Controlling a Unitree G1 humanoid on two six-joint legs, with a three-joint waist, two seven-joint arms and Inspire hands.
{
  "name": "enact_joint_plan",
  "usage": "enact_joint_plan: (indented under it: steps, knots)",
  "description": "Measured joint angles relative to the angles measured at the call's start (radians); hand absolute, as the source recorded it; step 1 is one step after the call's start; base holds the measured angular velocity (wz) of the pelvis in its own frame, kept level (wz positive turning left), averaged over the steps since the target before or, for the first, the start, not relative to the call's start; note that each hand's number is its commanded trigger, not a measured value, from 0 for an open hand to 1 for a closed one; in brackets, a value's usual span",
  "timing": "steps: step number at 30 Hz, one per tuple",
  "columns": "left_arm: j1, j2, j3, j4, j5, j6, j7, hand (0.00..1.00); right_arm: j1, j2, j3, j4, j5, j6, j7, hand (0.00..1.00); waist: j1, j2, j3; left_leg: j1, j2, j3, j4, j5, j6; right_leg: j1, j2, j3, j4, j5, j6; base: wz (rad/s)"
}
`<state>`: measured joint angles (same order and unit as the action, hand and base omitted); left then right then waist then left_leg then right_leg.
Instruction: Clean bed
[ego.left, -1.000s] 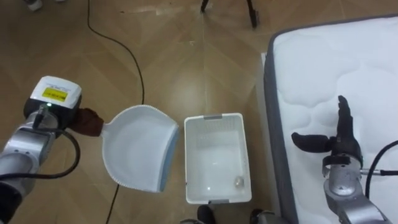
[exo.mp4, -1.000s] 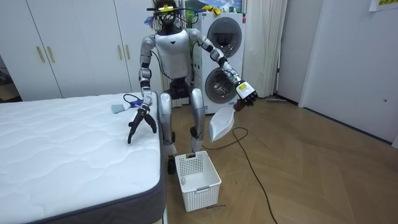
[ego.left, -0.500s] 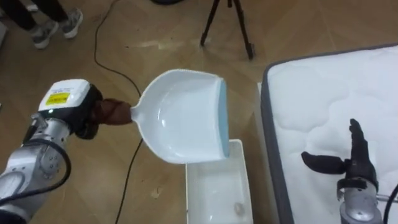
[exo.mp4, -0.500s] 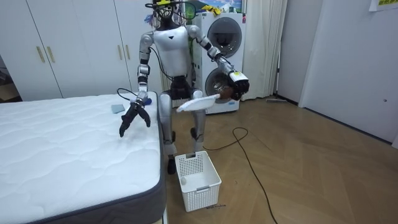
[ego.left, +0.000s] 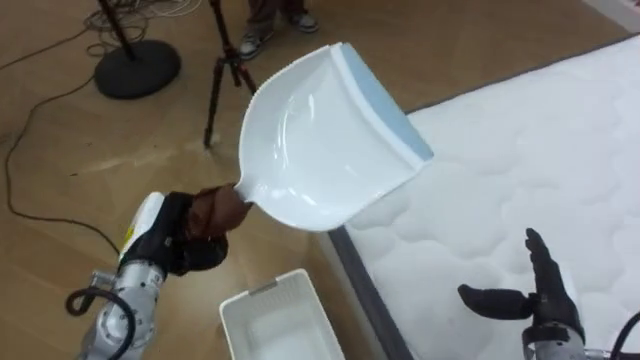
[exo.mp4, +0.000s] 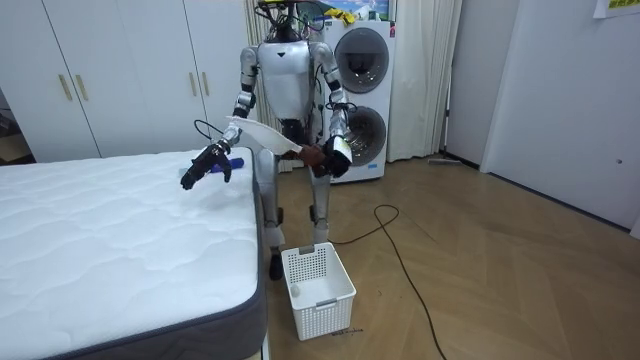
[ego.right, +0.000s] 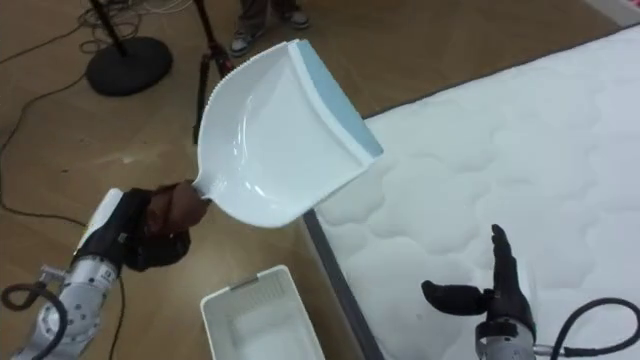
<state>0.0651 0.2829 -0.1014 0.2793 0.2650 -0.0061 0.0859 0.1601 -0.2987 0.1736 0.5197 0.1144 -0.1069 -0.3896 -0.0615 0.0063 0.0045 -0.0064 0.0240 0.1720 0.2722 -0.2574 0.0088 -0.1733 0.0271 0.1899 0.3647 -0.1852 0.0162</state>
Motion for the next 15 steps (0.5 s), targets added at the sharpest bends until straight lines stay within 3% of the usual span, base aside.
enact_joint_plan:
  steps: [6,7,8,9,10,11,12,13,14,15]
  knots:
    - [0.022,-0.007,-0.021,0.007,-0.040,0.000,0.023,1.00,-0.007,0.003,-0.015,-0.037,-0.002,0.000,0.010,0.00,-0.002,-0.011,0.0026,0.049,0.006,0.171,0.000,-0.023,0.022,-0.031,0.000,-0.023,0.020,0.052,0.011,-0.92]
    - [0.022,-0.008,-0.020,0.016,-0.061,-0.001,0.035,1.00,-0.014,0.003,-0.015,-0.037,-0.002,0.001,0.021,0.00,0.009,-0.014,0.0048,0.065,0.006,0.217,-0.002,-0.027,0.027,-0.044,-0.006,-0.073,0.016,0.072,0.001,-1.41]
    - [0.024,-0.006,-0.016,0.019,-0.079,-0.001,0.041,1.00,-0.027,0.003,-0.014,-0.037,-0.003,0.002,0.035,0.00,0.017,-0.016,0.0058,0.067,0.007,0.237,-0.003,-0.029,0.030,-0.057,-0.019,-0.160,0.003,0.109,-0.019,-1.47]
    - [0.024,-0.005,-0.013,0.019,-0.080,-0.001,0.043,1.00,-0.033,0.003,-0.015,-0.036,-0.005,0.003,0.042,0.00,0.016,-0.016,0.0063,0.067,0.007,0.239,-0.005,-0.029,0.031,-0.059,-0.024,-0.198,-0.016,0.132,-0.027,-1.37]
    - [0.024,-0.002,-0.010,0.020,-0.081,-0.001,0.044,1.00,-0.044,0.003,-0.016,-0.037,-0.006,0.010,0.058,0.00,0.015,-0.019,0.0065,0.065,0.020,0.270,-0.019,-0.028,0.035,-0.057,-0.024,-0.255,-0.064,0.179,-0.042,-1.16]
    - [0.025,0.003,-0.009,0.024,-0.081,-0.002,0.053,1.00,-0.048,0.007,-0.022,-0.040,-0.012,0.014,0.067,0.00,0.017,-0.018,0.0075,0.064,0.038,0.345,-0.032,-0.029,0.042,-0.060,-0.031,-0.322,-0.053,0.183,-0.045,-1.02]
    - [0.026,0.000,-0.010,0.027,-0.081,-0.002,0.055,1.00,-0.046,0.007,-0.028,-0.040,-0.011,0.016,0.067,0.00,0.013,-0.017,0.0076,0.067,0.042,0.366,-0.035,-0.029,0.043,-0.060,-0.049,-0.379,0.000,0.148,-0.042,-0.94]
    - [0.028,-0.005,-0.017,0.027,-0.104,-0.002,0.056,1.00,-0.045,0.005,-0.049,-0.040,-0.008,0.021,0.069,0.00,0.016,-0.016,0.0063,0.071,0.047,0.416,-0.041,-0.028,0.044,-0.051,-0.084,-0.464,0.118,0.072,-0.043,-1.08]
    - [0.029,-0.006,-0.019,0.027,-0.147,-0.002,0.056,1.00,-0.055,-0.001,-0.061,-0.038,-0.008,0.021,0.072,0.00,0.024,-0.019,0.0050,0.078,0.048,0.483,-0.045,-0.027,0.046,-0.032,-0.126,-0.499,0.197,0.020,-0.036,-1.24]
    - [0.031,-0.006,-0.018,0.027,-0.170,-0.001,0.056,1.00,-0.061,-0.002,-0.064,-0.037,-0.008,0.021,0.072,0.00,0.033,-0.018,0.0055,0.081,0.049,0.515,-0.045,-0.027,0.046,-0.017,-0.143,-0.503,0.215,0.002,-0.028,-1.40]
